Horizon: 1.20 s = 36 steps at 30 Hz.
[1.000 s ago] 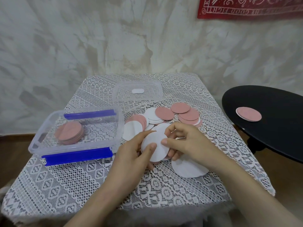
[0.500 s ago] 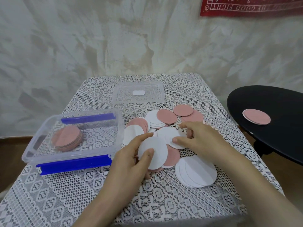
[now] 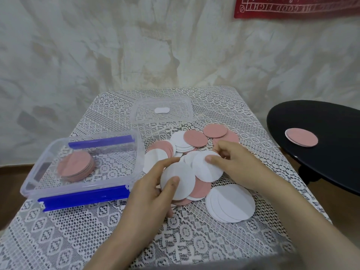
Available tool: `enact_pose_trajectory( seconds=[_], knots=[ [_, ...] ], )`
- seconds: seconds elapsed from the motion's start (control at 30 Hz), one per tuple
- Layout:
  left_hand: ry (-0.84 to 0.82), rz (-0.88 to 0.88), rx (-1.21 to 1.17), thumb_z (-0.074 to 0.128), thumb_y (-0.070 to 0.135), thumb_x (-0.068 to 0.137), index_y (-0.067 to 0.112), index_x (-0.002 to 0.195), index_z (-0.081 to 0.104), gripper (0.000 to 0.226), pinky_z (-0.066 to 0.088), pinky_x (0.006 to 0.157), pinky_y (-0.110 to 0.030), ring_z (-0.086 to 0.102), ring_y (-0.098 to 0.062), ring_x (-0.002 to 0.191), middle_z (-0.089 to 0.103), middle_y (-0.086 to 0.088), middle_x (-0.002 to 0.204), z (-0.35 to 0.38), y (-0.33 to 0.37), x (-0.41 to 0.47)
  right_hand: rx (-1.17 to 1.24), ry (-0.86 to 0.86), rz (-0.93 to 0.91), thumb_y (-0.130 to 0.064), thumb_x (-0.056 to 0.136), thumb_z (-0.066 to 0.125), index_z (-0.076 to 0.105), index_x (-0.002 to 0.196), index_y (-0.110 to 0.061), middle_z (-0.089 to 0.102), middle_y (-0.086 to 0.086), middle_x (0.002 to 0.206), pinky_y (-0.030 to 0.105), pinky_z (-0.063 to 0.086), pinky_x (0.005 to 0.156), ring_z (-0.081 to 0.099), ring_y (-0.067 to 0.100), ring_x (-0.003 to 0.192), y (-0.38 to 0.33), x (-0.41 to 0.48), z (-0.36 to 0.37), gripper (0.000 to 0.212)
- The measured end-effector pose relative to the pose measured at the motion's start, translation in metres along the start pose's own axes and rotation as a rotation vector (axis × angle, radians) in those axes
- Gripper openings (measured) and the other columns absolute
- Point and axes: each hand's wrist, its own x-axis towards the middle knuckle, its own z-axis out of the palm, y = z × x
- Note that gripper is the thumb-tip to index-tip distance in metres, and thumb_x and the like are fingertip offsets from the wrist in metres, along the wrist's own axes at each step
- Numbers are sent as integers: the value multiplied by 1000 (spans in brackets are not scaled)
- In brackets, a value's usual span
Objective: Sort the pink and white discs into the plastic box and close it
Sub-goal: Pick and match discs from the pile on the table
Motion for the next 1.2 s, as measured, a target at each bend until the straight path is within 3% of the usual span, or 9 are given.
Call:
enact_pose_trajectory(
  seconds=[0.13,0.27,0.47,0.6,0.77,0.87,0.97,1.1,1.2],
  knots=[
    [-13,15,-2,54,26,101,52,121,56,33,46,50,-19,60,-12,49,63,4,53,-1,0,-3,257,18,-35,-21,104,55,68,106,-10,59,-7,60,25,46,51,53,12,54,-8,-12,-4,18],
    [-33,30,1,48,31,103,59,122,52,34,44,50,-17,58,-6,48,63,-7,54,-4,0,-7,403,-101,-62,-19,102,59,70,101,-9,64,9,76,30,54,58,60,19,61,-19,-32,-8,15],
    [-105,36,-87,44,46,94,57,123,57,34,43,47,-26,56,-8,47,64,-5,60,-4,5,-20,286,-108,-99,-24,100,62,69,99,-26,71,7,88,43,63,68,73,26,69,-25,-62,17,7],
    [-155,76,-78,61,31,95,57,122,58,37,51,54,-25,63,-14,57,70,2,96,-2,4,-30,178,-65,-171,-31,99,61,68,111,-41,72,0,86,47,62,69,72,19,67,-26,-78,35,16],
    [-116,222,226,53,39,99,59,127,49,34,55,62,-39,64,-10,64,67,3,75,-6,-5,-37,-93,-29,-341,-43,98,58,61,102,-40,66,-14,84,38,55,66,64,10,72,-31,-91,37,6],
    [-113,279,319,47,46,99,54,126,48,28,52,66,-43,63,-12,70,66,7,76,-8,-5,-40,-271,41,-410,-50,98,52,61,105,-37,58,-22,87,20,42,64,57,6,79,-36,-95,33,18],
    [-108,315,388,47,44,102,52,122,48,22,50,64,-33,62,-8,72,65,13,78,-11,-6,-41,-320,28,-407,-49,100,49,61,104,-33,55,-24,79,20,37,60,55,5,75,-37,-96,35,20],
    [-125,330,508,44,47,101,49,121,45,20,47,64,-29,58,-4,71,59,20,70,-11,-11,-42,-369,-54,-410,-49,102,46,57,96,-26,57,-11,74,32,46,66,55,12,72,-34,-98,42,26],
    [-80,348,485,42,48,100,46,115,47,16,47,64,-31,58,-6,71,60,16,74,-15,-12,-42,-266,32,-454,-43,103,51,62,101,-28,60,-13,77,23,43,63,57,10,73,-35,-100,42,20]
  ],
)
